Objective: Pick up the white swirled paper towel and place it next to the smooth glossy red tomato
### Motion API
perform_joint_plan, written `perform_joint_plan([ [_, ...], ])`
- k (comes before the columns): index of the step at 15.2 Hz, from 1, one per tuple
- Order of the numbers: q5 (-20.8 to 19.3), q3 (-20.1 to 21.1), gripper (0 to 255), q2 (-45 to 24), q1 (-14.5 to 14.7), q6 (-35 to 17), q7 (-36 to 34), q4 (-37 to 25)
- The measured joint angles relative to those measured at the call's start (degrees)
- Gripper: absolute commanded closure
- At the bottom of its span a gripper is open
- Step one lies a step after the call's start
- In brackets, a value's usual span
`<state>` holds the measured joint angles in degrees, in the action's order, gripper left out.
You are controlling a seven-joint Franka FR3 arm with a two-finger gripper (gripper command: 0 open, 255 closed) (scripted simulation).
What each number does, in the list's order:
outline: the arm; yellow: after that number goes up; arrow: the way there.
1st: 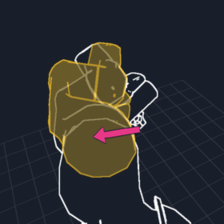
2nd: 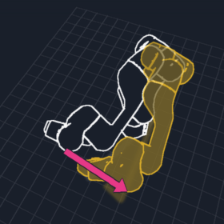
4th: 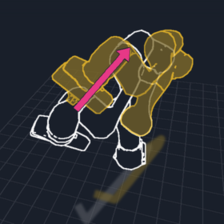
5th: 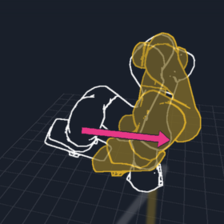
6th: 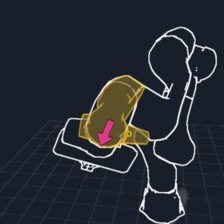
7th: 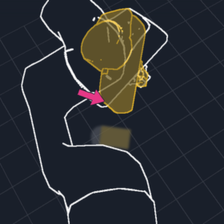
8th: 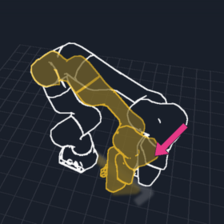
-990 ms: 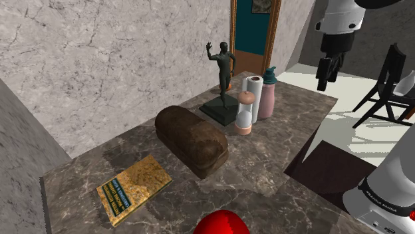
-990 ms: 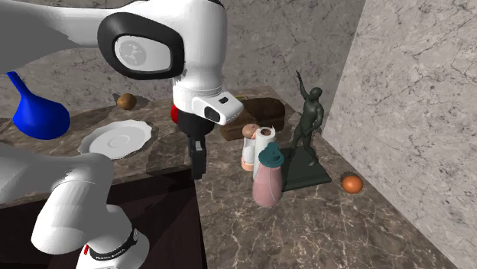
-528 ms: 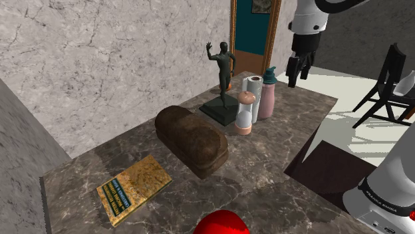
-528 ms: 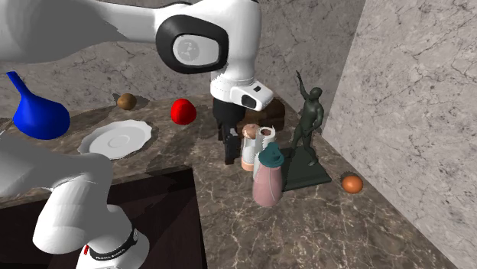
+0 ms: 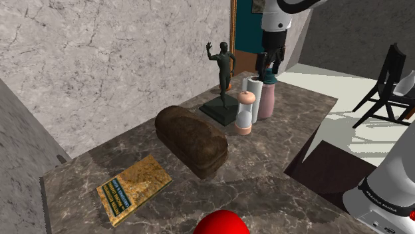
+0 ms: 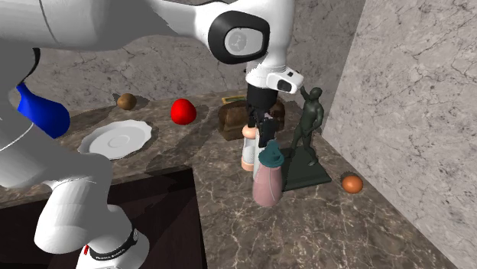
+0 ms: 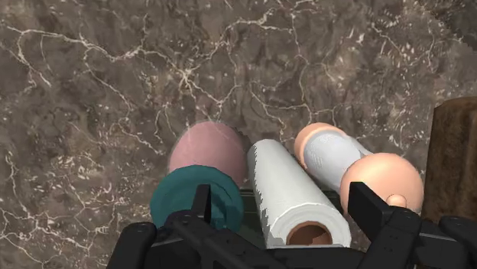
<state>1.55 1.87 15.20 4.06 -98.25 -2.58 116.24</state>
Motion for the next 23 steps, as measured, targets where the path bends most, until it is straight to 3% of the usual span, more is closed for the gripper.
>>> perform_joint_plan([
  [5,-0.43,1.46,0,-8.74,0.87,-2.21,-1.99,-8.39],
  [12,-0.49,1.59,0,-9.74,0.95,-7.04,-2.10,-4.78],
  [19,-0.49,1.57,0,-9.70,0.94,-7.65,-2.05,-4.16],
  [20,-0.49,1.57,255,-9.70,0.94,-7.65,-2.05,-4.16],
  [23,-0.49,1.57,255,-9.69,0.94,-7.65,-2.05,-4.16],
])
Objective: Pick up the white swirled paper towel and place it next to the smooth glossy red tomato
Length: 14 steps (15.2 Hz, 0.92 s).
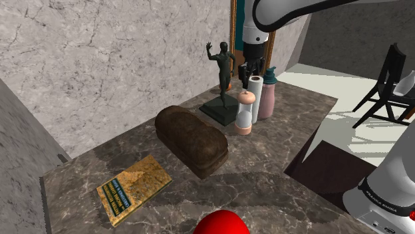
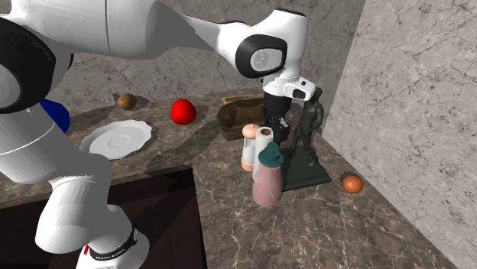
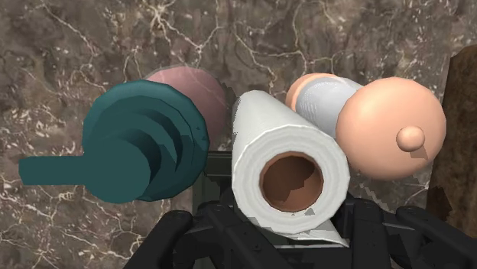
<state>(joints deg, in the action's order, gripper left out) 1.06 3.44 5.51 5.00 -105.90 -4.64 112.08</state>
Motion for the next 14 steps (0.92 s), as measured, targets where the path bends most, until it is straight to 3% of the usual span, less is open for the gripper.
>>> perform_joint_plan([
  [7,0.00,0.00,255,-0.01,0.00,0.00,0.00,0.01],
  [14,-0.01,0.00,255,0.13,0.00,4.52,-0.08,-4.39],
])
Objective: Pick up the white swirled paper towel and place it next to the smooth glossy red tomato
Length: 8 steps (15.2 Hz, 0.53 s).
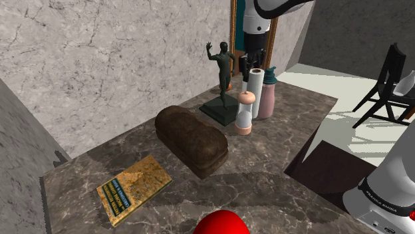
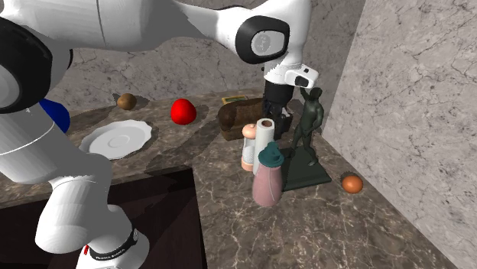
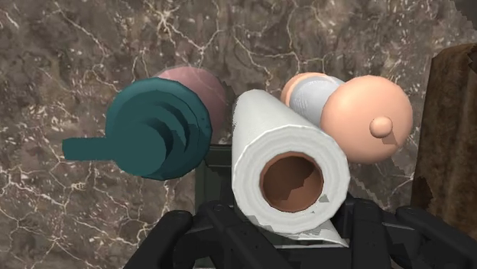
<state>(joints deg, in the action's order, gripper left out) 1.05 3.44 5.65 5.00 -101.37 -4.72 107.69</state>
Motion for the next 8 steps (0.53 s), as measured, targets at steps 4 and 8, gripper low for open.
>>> perform_joint_plan([
  [4,-0.03,-0.01,255,-0.21,-0.01,3.23,-0.04,-3.46],
  [8,-0.05,-0.01,255,-0.54,-0.01,6.28,-0.10,-6.83],
])
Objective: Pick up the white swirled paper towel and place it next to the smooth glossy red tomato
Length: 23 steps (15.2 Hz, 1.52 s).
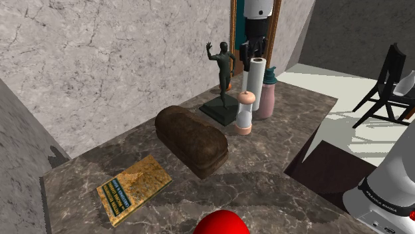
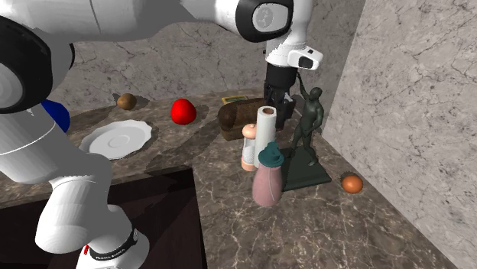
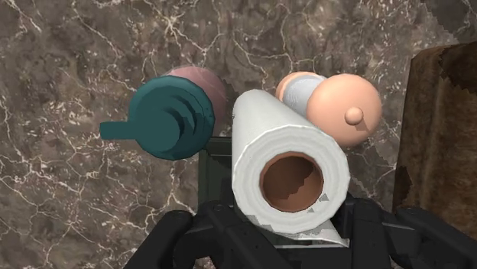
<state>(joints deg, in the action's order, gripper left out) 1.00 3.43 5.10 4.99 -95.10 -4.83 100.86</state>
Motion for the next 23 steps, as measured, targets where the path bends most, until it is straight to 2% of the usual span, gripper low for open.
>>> perform_joint_plan([
  [10,-0.10,-0.05,255,-1.59,-0.06,8.16,-0.02,-9.74],
  [20,-0.31,0.07,255,-5.38,0.05,17.09,-0.35,-22.46],
  [23,-0.18,0.69,255,-4.06,0.67,18.02,-1.63,-22.05],
])
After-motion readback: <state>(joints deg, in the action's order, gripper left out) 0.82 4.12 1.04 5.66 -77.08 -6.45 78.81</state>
